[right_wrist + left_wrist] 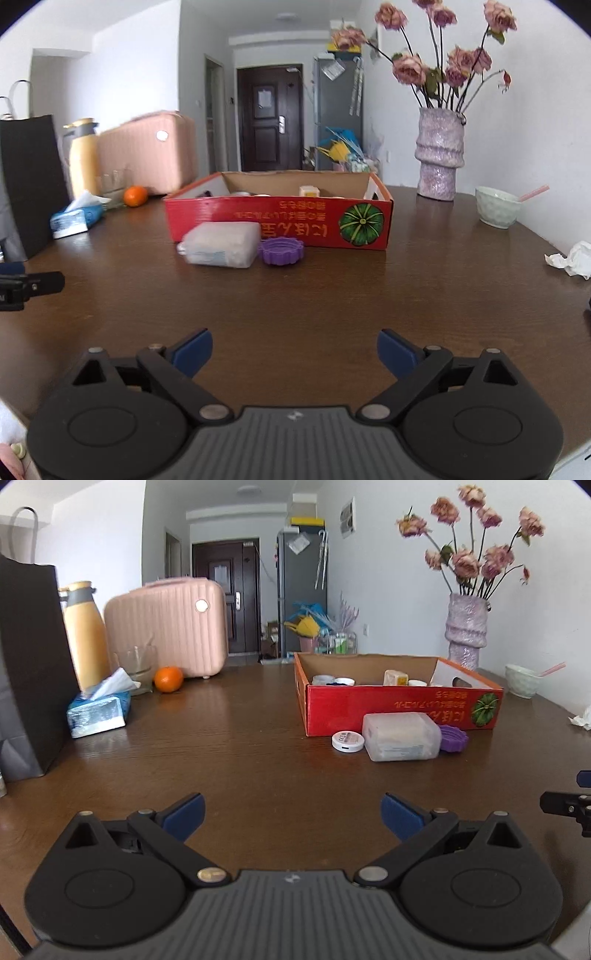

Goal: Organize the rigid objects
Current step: 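Grasp the purple gear cap with the right tool while the left tool grasps the white round tin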

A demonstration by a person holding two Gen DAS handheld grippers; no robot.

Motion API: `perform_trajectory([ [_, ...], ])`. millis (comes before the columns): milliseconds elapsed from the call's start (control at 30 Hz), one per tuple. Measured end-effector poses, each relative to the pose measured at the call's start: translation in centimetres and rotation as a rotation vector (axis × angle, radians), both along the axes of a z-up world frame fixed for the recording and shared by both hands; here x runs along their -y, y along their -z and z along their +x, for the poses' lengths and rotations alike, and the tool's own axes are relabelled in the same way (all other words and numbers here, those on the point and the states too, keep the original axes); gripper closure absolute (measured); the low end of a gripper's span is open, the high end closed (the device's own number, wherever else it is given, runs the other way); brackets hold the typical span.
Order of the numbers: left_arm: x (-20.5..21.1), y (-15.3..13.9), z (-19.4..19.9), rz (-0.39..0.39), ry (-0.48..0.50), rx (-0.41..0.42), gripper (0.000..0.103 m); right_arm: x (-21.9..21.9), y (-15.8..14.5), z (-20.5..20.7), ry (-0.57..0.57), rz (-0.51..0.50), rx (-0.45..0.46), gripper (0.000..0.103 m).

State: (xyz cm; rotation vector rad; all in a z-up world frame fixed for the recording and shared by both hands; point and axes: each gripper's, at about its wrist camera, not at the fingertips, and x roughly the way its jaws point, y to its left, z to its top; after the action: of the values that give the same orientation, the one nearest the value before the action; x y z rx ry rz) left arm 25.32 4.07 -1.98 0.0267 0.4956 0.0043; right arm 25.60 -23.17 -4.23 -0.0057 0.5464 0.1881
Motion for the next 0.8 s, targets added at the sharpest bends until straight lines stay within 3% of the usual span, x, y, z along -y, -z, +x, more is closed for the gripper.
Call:
perform_trajectory([
  [167,0.1,0.1,6.6,0.038,0.042,-0.047,0.000,-0.8,0.5,7.9,-0.009,0.016,-0.060,0.008],
  [233,0.5,0.4,8.8,0.065,0.067,-0.051,0.000,-1.8,0.8,10.8,-0.019,-0.023,-0.066,0.008],
  [367,1.1,1.4,12.5,0.090,0.121,-0.102,0.000,-3.7,1.0,14.8,-0.060,-0.076,-0.083,0.020],
  [467,1.3,2.0,14.5,0.050,0.178,-0.127,0.000,-4.6,1.4,16.8,-0.082,-0.113,-0.086,0.027],
  [567,1.7,2.9,16.1,0.059,0.197,-0.141,0.002,-4.8,1.7,18.0,-0.113,-0.074,-0.113,0.051],
  [700,2.4,3.3,17.5,0.059,0.255,-0.132,0.015,-4.4,2.2,18.1,-0.109,-0.030,-0.112,0.052],
  [800,2.7,3.8,18.6,0.071,0.290,-0.158,0.031,-3.7,2.2,17.6,-0.103,-0.001,-0.112,0.052],
])
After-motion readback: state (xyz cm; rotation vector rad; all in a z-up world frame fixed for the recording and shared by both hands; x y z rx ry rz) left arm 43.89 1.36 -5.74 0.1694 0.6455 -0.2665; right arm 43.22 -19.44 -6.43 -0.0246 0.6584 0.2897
